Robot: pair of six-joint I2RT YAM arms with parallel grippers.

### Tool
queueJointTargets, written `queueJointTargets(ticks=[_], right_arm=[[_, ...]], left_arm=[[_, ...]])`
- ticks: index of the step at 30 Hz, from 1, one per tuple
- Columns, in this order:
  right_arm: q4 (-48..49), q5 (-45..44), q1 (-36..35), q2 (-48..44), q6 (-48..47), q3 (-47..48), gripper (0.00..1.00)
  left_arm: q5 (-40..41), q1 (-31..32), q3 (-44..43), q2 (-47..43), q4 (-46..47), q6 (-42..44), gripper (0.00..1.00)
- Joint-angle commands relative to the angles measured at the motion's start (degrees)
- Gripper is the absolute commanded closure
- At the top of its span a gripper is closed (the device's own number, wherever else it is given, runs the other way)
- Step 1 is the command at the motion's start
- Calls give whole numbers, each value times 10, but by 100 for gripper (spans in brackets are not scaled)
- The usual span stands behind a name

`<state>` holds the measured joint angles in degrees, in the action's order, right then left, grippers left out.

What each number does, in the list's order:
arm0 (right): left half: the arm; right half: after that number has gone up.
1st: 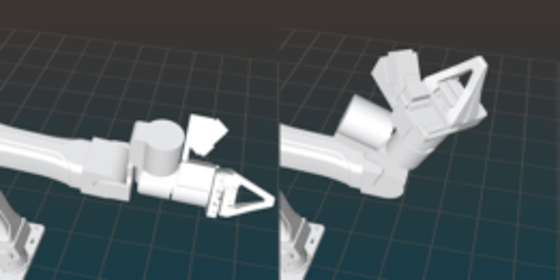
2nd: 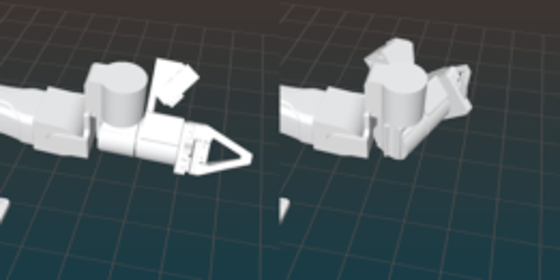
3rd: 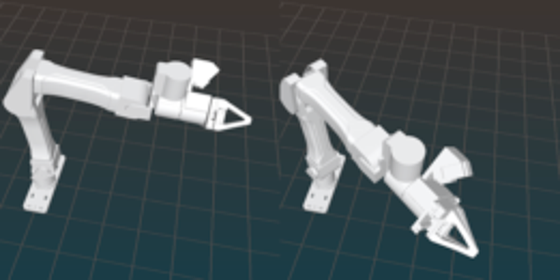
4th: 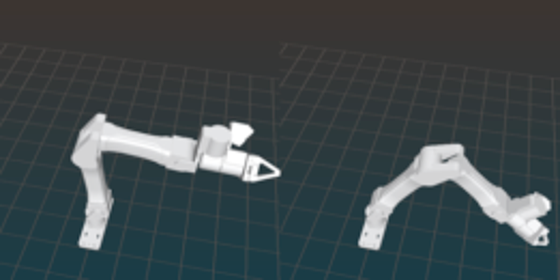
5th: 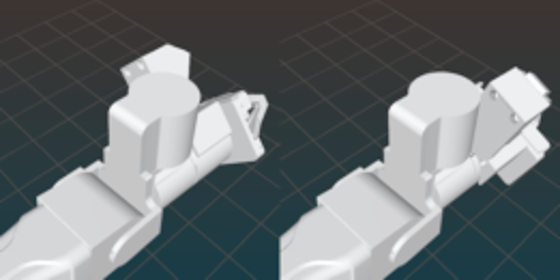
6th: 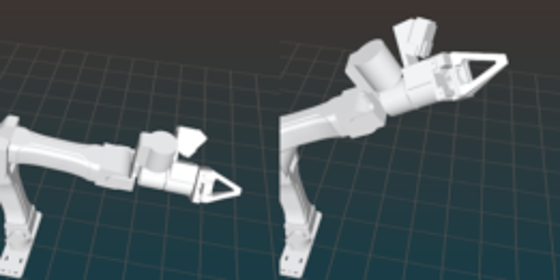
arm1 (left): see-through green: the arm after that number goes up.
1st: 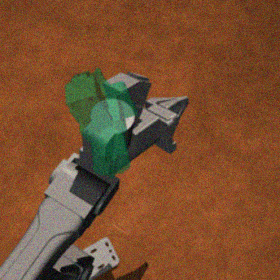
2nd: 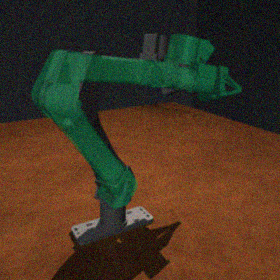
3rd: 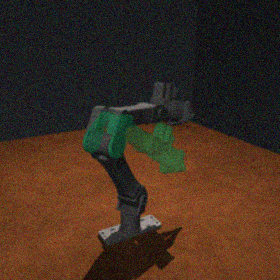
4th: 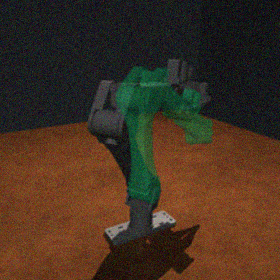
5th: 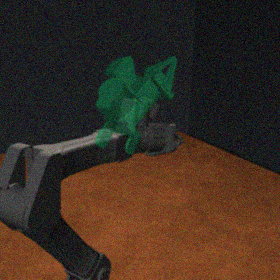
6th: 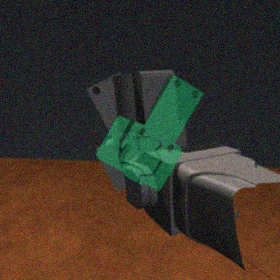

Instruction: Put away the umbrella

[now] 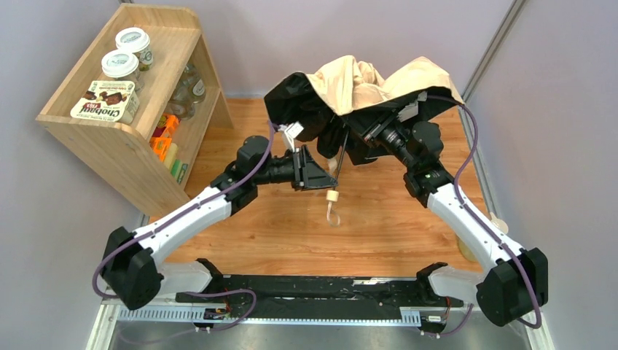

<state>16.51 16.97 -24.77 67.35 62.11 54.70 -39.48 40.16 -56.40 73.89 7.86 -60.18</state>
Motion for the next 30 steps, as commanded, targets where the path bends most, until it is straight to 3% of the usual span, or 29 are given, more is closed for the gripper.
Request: queueJointTargets(ticks=[1,6,12,16,18,19,21,25,30], right_arm=[[106,-9,30,12,21,42,100],[147,-6,29,48,38,57,100],[135,10,18,54,18,61,100],[109,8,14,40,-11,59,100],[93,9,15,34,-19,56,100],[92,23,11,31,-16,49,100],[86,37,-10,17,-32,20,100],[51,-5,-93,-54,-53,-94,100],[19,-29,-96,-85,-62,-106,100]], left_arm=[[57,0,74,-77,36,-24,43],[80,29,99,-95,23,-17,32],[64,33,67,-46,45,-9,34],[57,33,44,-17,47,-4,51],[42,33,35,-2,64,-5,75],[42,30,23,1,60,2,92],[53,20,3,3,11,24,100],[68,-23,3,-24,6,38,100],[68,-24,11,-32,-3,48,100]])
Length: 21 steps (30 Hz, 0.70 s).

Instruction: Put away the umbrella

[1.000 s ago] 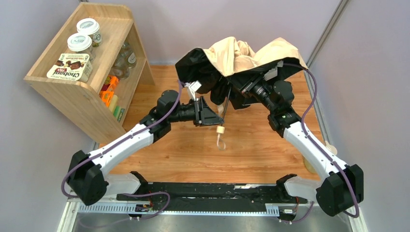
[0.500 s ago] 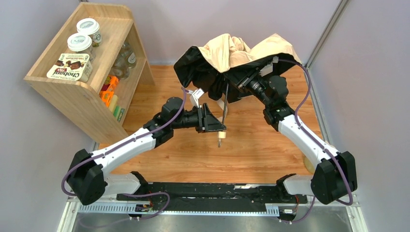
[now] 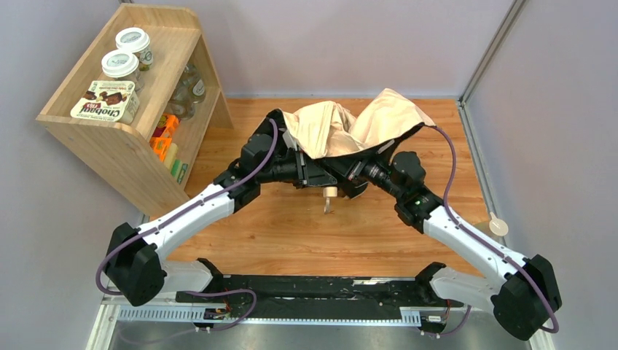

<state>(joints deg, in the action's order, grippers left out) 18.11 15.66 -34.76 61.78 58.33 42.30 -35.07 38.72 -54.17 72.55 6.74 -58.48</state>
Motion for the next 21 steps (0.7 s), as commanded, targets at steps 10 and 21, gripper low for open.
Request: queueJointTargets(ticks=[10,21], right_arm=[[79,104,150,37,-165,83,100],[-90,179,117,-31,-652,82,100]], left_arm=[[35,-6,139,-154,-41,79,41],[97,-7,60,-415,-295,274,35]])
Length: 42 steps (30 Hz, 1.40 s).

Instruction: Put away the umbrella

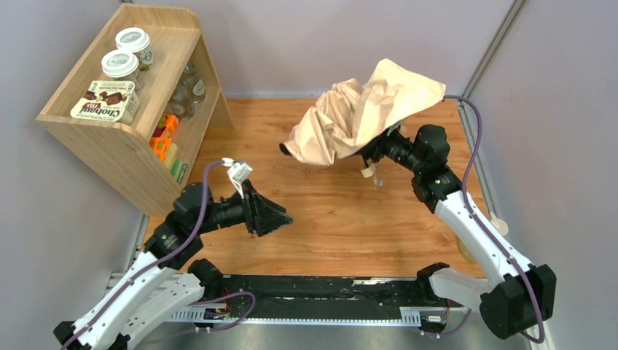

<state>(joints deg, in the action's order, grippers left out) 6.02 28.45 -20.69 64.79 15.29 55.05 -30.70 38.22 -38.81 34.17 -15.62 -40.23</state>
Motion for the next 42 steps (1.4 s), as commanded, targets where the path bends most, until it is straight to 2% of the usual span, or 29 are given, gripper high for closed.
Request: queueJointTargets(ticks=[1,5,6,8,10,13,18,21,23,24,27,32,35,41,42], right_arm=[[81,53,-23,-70,-226,-86,100],[205,113,-43,-80,-205,-169,100],[216,109,-52,-87,-206,-179,100],[211,122,-63,-91,-198,-187,100],[202,122,-72,-101,-186,-193,100],[203,108,-76,-120,-165,-207,100],[210,82,-78,-134,-124,-214,100],[221,87,-79,-127,-105,-217,100],[246,93,-80,-127,-94,-231,100],[250,94,-81,-126,-92,-233,100],[250,101,-82,-123,-93,-237,100],[248,112,-85,-127,-95,-237,100],[242,124,-96,-123,-98,-231,100],[244,120,-124,-130,-95,-232,100],[239,116,-129,-132,-94,-231,100]], left_arm=[[90,-2,-121,-37,-80,91,34],[231,-2,-188,-21,-124,56,24],[257,-2,-202,-12,-140,42,17],[299,-2,-233,20,-171,21,11],[272,-2,-253,62,-163,9,10],[189,-2,-257,118,-109,0,10],[234,-12,-231,137,-87,-65,10],[217,-26,-204,149,-59,-127,10],[180,-36,-171,156,11,-176,10],[146,-38,-147,160,76,-190,10],[108,-42,-115,171,172,-238,10],[150,-43,-85,168,217,-232,10],[160,-43,-89,202,225,-219,10],[72,-46,-136,299,250,-195,10],[66,-47,-137,304,250,-186,17]])
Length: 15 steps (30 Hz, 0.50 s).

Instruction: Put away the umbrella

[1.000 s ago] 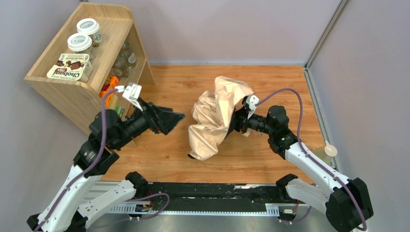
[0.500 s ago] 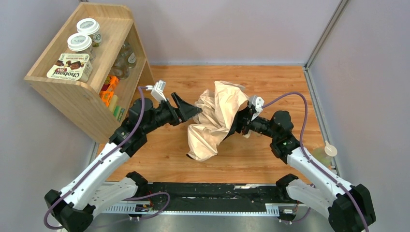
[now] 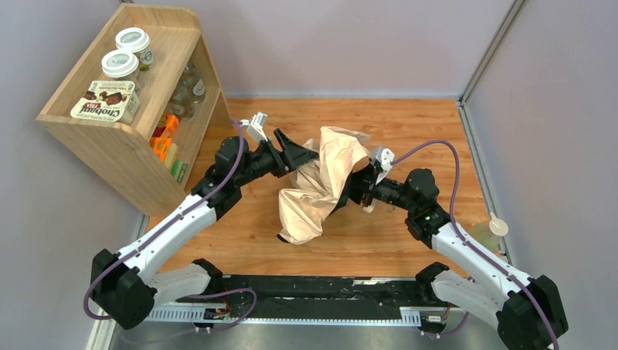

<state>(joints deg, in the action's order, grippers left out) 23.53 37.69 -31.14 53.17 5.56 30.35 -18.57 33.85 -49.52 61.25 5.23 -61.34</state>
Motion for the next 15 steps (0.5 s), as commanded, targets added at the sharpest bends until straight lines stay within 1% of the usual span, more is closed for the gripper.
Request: queueJointTargets(ticks=[1,2,3,4,5,7,8,9,10,11,12,13,15], right_arm=[[57,20,-28,-17,4,16,100],[51,18,-31,-18,6,15,100],[42,10,-32,-21,10,12,100],[34,6,-35,-25,12,8,100],[29,3,-36,-31,15,2,100],[12,-28,-42,-46,21,-12,100],[-2,-55,-45,-55,30,-15,100],[-27,-89,-48,-62,44,-15,85],[-54,-123,-49,-70,66,-12,62],[-99,-159,-49,-75,107,-3,42],[-159,-207,-49,-78,141,13,29],[-228,-230,-49,-80,173,36,21],[-322,-233,-49,-83,211,55,12]], left_arm=[[-58,-7,-27,34,43,31,29],[-58,-11,-23,31,57,31,35],[-62,-14,-12,27,70,34,55],[-64,-18,-8,21,80,35,69],[-66,-21,-7,20,80,39,88],[-79,-24,-15,19,79,52,100],[-86,-25,-19,19,77,56,100],[-86,-26,-22,17,79,68,100],[-79,-26,-25,10,76,77,100],[-69,-27,-29,3,72,101,100],[-41,-27,-33,-9,58,116,100],[-25,-28,-37,-17,50,142,100],[17,-28,-46,-39,46,198,100]])
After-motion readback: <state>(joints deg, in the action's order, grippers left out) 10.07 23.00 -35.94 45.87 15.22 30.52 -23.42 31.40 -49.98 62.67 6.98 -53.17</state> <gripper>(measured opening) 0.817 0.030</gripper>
